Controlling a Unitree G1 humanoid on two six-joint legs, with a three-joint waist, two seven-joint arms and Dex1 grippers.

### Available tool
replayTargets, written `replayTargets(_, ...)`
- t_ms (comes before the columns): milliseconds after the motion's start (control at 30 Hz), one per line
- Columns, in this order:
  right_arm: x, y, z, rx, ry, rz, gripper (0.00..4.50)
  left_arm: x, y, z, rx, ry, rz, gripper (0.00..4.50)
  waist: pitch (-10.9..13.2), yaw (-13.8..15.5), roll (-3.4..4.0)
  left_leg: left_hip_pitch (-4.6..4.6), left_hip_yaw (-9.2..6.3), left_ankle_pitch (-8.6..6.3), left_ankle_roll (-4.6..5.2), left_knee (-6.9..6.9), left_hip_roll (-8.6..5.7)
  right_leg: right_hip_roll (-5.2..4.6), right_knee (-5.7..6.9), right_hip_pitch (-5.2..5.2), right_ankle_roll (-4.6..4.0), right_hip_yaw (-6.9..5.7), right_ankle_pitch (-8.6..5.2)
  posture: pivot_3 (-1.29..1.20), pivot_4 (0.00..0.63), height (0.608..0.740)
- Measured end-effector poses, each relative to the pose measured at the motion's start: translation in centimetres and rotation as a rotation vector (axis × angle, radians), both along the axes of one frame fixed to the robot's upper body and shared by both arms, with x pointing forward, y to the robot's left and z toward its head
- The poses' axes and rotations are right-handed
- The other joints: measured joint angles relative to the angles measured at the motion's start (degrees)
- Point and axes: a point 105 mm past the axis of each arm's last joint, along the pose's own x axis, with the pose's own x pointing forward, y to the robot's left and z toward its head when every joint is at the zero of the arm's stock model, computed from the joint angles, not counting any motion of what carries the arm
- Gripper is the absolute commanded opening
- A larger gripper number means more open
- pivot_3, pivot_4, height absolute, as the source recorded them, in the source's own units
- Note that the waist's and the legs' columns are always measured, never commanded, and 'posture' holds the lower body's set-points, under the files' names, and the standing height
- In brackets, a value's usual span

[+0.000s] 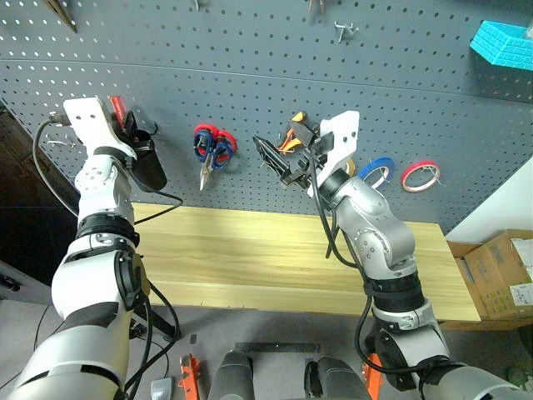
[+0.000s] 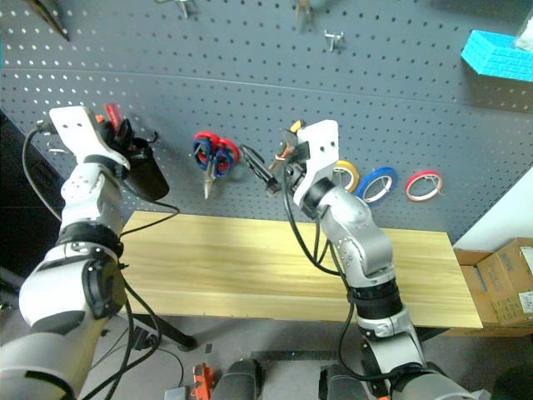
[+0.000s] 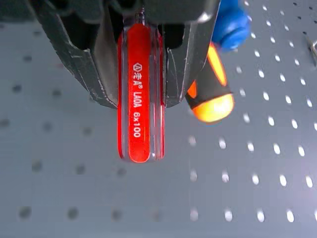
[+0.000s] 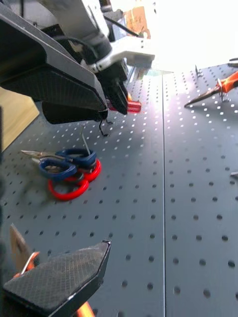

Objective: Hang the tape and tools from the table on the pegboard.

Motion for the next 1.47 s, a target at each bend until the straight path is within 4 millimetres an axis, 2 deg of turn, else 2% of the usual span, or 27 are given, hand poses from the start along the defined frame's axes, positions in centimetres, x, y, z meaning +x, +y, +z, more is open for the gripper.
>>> replayTargets(300,0.0,-0.3,-0.5,-0.011,0.013,-0.009,4.5,-0.3,0.1,-0.2,-0.022,-0.022,0.007,4.49,-0.01,-0.57,0.01,0.13,0.02,0.02,0.03,0.13,0.09,0.07,0.11,0.07,-0.01,0.01,0.0,0.11,0.054,0.74)
replayTargets(467,0.0,-0.4,-0.5,-0.014,0.013,-0.008,4.5,-0.4,0.0,0.9,-0.024,-0.057,0.005,4.49,-0.01,-1.4,0.01,0.14,0.02,0.03,0.04,0.18,0.15,0.13,0.15,0.09,-0.04,0.0,0.02,0.11,0.051,0.74)
replayTargets(567,-0.1,-0.9,-0.5,-0.043,0.005,-0.012,4.5,-0.9,-0.7,2.8,0.032,-0.11,-0.024,4.49,-0.01,-1.41,0.01,0.11,0.04,0.03,0.03,0.2,0.16,0.13,0.13,0.09,-0.04,0.03,0.03,0.11,0.056,0.74)
replayTargets(667,-1.2,-1.9,0.4,-0.074,-0.029,-0.006,4.5,-1.9,-3.2,5.6,0.134,-0.187,-0.096,4.49,-0.01,-1.14,0.0,0.08,0.06,0.01,0.02,0.19,0.15,0.12,0.07,0.15,-0.05,0.06,0.03,0.1,0.058,0.74)
replayTargets(733,-2.1,-3.0,0.9,-0.097,-0.049,-0.015,4.5,-3.0,-5.8,7.4,0.18,-0.234,-0.162,4.49,-0.02,-0.97,0.0,0.06,0.06,0.0,0.01,0.18,0.14,0.1,0.03,0.19,-0.05,0.08,0.03,0.09,0.06,0.74)
replayTargets(800,-2.6,-4.1,1.3,-0.127,-0.072,-0.046,4.5,-3.9,-8.6,8.4,0.186,-0.263,-0.237,4.49,-0.03,-1.09,0.02,0.1,0.09,0.0,0.01,0.19,0.14,0.1,0.03,0.2,-0.05,0.11,0.02,0.08,0.058,0.74)
replayTargets(867,-3.0,-5.2,1.5,-0.146,-0.093,-0.095,4.5,-5.1,-11.9,8.4,0.17,-0.273,-0.322,4.49,-0.09,-1.15,0.07,0.18,0.1,0.0,0.02,0.21,0.14,0.11,0.02,0.27,-0.04,0.13,0.01,0.07,0.055,0.74)
replayTargets(933,-3.4,-6.6,1.2,-0.143,-0.095,-0.191,4.5,-6.2,-15.6,7.2,0.126,-0.241,-0.421,4.49,-0.29,-1.3,0.21,0.23,0.11,0.0,0.02,0.25,0.14,0.11,0.0,0.34,-0.03,0.17,0.0,0.06,0.053,0.74)
replayTargets(967,-3.5,-7.3,0.4,-0.151,-0.077,-0.245,4.5,-6.7,-17.4,6.0,0.091,-0.206,-0.468,4.49,-0.51,-1.33,0.31,0.25,0.12,0.0,0.02,0.26,0.13,0.11,-0.07,0.39,0.01,0.19,-0.04,0.04,0.054,0.74)
replayTargets(1033,-3.6,-9.0,-2.5,-0.193,0.012,-0.355,4.5,-7.2,-19.9,2.1,0.006,-0.074,-0.524,4.49,-1.02,-1.62,0.55,0.42,0.34,-0.01,0.05,0.28,0.11,0.11,-0.03,0.43,0.23,0.46,-0.19,0.04,0.054,0.74)
replayTargets(1067,-3.4,-9.7,-3.9,-0.196,0.071,-0.405,4.5,-7.2,-20.2,0.1,-0.027,-0.004,-0.52,4.49,-1.05,-1.82,0.62,0.53,0.44,0.0,0.06,0.28,0.11,0.14,0.04,0.44,0.24,0.59,-0.2,0.02,0.052,0.74)
replayTargets(1133,-3.3,-11.4,-6.1,-0.143,0.186,-0.513,4.5,-7.4,-19.9,-4.2,-0.095,0.133,-0.485,4.49,-1.1,-3.12,0.7,0.9,0.57,0.0,0.06,0.25,0.12,0.27,0.17,0.48,-0.02,0.96,-0.27,0.01,0.048,0.74)
replayTargets(1200,-3.5,-13.1,-8.6,-0.17,0.265,-0.607,4.5,-8.2,-19.3,-8.9,-0.144,0.275,-0.444,4.49,-1.28,-3.89,0.89,1.18,0.65,-0.02,0.06,0.24,0.1,0.28,0.17,0.61,-0.11,1.11,-0.29,0.0,0.046,0.74)
replayTargets(1233,-3.7,-13.8,-9.8,-0.203,0.296,-0.635,4.5,-8.6,-18.7,-11.0,-0.153,0.339,-0.419,4.49,-1.35,-4.21,0.94,1.21,0.67,-0.02,0.06,0.25,0.07,0.27,0.17,0.62,-0.12,1.14,-0.29,-0.01,0.047,0.74)
replayTargets(1267,-4.0,-14.7,-11.5,-0.245,0.344,-0.666,4.5,-9.3,-17.6,-13.9,-0.149,0.43,-0.371,4.49,-1.37,-4.56,0.97,1.19,0.66,-0.03,0.05,0.24,0.03,0.27,0.15,0.59,-0.12,1.19,-0.29,-0.01,0.043,0.74)
replayTargets(1300,-4.3,-15.3,-12.8,-0.268,0.38,-0.69,4.5,-9.9,-16.6,-15.8,-0.135,0.49,-0.332,4.49,-1.37,-4.79,0.97,1.19,0.65,-0.05,0.01,0.25,0.02,0.27,0.14,0.55,-0.14,1.21,-0.28,-0.01,0.042,0.74)
replayTargets(1367,-5.0,-16.4,-15.4,-0.294,0.457,-0.735,4.5,-10.8,-14.5,-18.4,-0.1,0.576,-0.259,4.49,-1.38,-4.87,0.97,1.19,0.63,-0.17,-0.18,0.25,0.01,0.25,0.08,0.54,-0.15,1.21,-0.27,-0.01,0.039,0.74)
replayTargets(1467,-5.7,-17.1,-17.7,-0.311,0.511,-0.762,4.5,-11.3,-12.1,-19.8,-0.091,0.62,-0.183,4.49,-1.43,-4.93,1.04,1.15,0.64,-0.26,-0.24,0.26,-0.05,0.18,-0.16,0.45,-0.15,1.2,-0.27,-0.01,0.033,0.74)
